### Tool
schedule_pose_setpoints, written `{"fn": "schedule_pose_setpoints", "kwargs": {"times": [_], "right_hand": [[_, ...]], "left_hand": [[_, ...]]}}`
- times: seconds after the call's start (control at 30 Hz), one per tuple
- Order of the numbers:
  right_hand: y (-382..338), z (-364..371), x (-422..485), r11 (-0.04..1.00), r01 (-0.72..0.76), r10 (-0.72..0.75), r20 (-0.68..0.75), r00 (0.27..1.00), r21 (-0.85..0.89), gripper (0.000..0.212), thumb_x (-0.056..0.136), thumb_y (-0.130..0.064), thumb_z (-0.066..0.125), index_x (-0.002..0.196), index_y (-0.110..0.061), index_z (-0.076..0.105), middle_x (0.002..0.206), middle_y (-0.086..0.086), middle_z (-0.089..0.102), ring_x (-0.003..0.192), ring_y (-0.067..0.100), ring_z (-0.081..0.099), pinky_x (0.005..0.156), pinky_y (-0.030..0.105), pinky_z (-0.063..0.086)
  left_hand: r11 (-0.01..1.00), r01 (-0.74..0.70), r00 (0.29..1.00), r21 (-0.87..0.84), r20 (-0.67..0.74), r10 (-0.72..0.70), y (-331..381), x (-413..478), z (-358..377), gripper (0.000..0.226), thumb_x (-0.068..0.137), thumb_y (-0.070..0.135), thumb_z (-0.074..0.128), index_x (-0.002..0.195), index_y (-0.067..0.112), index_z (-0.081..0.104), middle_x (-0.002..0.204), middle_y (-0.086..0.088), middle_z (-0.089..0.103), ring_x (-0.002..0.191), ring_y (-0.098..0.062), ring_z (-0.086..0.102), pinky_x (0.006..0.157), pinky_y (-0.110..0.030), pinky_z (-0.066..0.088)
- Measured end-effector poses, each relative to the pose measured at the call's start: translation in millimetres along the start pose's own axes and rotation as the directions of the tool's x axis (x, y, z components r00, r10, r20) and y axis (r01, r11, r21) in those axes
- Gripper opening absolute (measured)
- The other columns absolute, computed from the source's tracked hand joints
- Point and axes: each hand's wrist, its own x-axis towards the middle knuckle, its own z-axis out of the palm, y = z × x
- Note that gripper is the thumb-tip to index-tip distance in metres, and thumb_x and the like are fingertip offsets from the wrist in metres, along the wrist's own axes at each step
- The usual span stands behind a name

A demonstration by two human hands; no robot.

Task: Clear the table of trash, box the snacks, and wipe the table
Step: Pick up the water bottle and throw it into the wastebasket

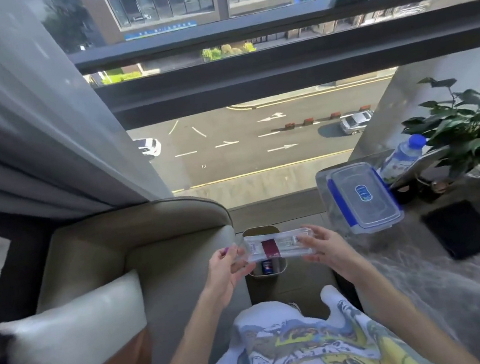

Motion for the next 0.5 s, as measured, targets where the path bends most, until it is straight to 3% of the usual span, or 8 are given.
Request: {"fn": "schedule_pose_setpoints", "kwargs": {"times": [0.13, 0.33, 0.43, 0.5], "right_hand": [[-21.4, -10.8, 6.9, 0.998, 0.041, -0.042, -0.006, 0.999, -0.041, 0.063, 0.075, -0.035, 0.076, 0.133, -0.022, 0.055, 0.124, 0.011, 0.061, 0.106, 0.022, 0.069, 0.080, 0.028, 0.059], [-41.8, -28.4, 18.7, 1.000, 0.008, -0.008, -0.001, 1.000, -0.022, 0.065, 0.076, -0.029, 0.076, 0.136, -0.024, 0.051, 0.127, 0.011, 0.061, 0.110, 0.022, 0.068, 0.082, 0.029, 0.059], [-50.8, -34.1, 28.8, 0.999, -0.037, 0.036, -0.005, 0.999, -0.024, 0.062, 0.076, -0.028, 0.076, 0.133, -0.028, 0.054, 0.129, 0.011, 0.061, 0.114, 0.026, 0.066, 0.099, 0.044, 0.053], [-49.2, -32.0, 38.9, 0.997, -0.073, 0.072, -0.052, 0.996, -0.026, 0.057, 0.078, -0.025, 0.075, 0.131, -0.028, 0.055, 0.129, 0.011, 0.061, 0.115, 0.027, 0.065, 0.102, 0.048, 0.051]], "left_hand": [[0.998, -0.034, 0.999, -0.060, 0.029, 0.036, 5.3, 17.0, 20.1, 0.021, 0.099, 0.016, 0.050, 0.118, 0.007, 0.050, 0.103, -0.014, 0.066, 0.077, -0.022, 0.075, 0.069, -0.037, 0.063], [0.986, -0.033, 0.997, -0.165, 0.058, 0.043, 8.1, 43.5, 36.6, 0.007, 0.099, 0.013, 0.051, 0.103, 0.012, 0.057, 0.092, -0.010, 0.072, 0.074, -0.022, 0.075, 0.062, -0.033, 0.061], [0.978, -0.033, 0.998, -0.208, 0.050, 0.045, 6.0, 63.4, 41.8, 0.012, 0.098, 0.013, 0.052, 0.110, 0.008, 0.054, 0.092, -0.009, 0.074, 0.073, -0.021, 0.074, 0.062, -0.034, 0.061], [0.977, -0.040, 0.999, -0.207, -0.013, 0.038, 2.0, 77.8, 41.5, 0.020, 0.098, 0.015, 0.054, 0.117, 0.009, 0.052, 0.092, -0.006, 0.075, 0.073, -0.019, 0.073, 0.061, -0.033, 0.061]]}}
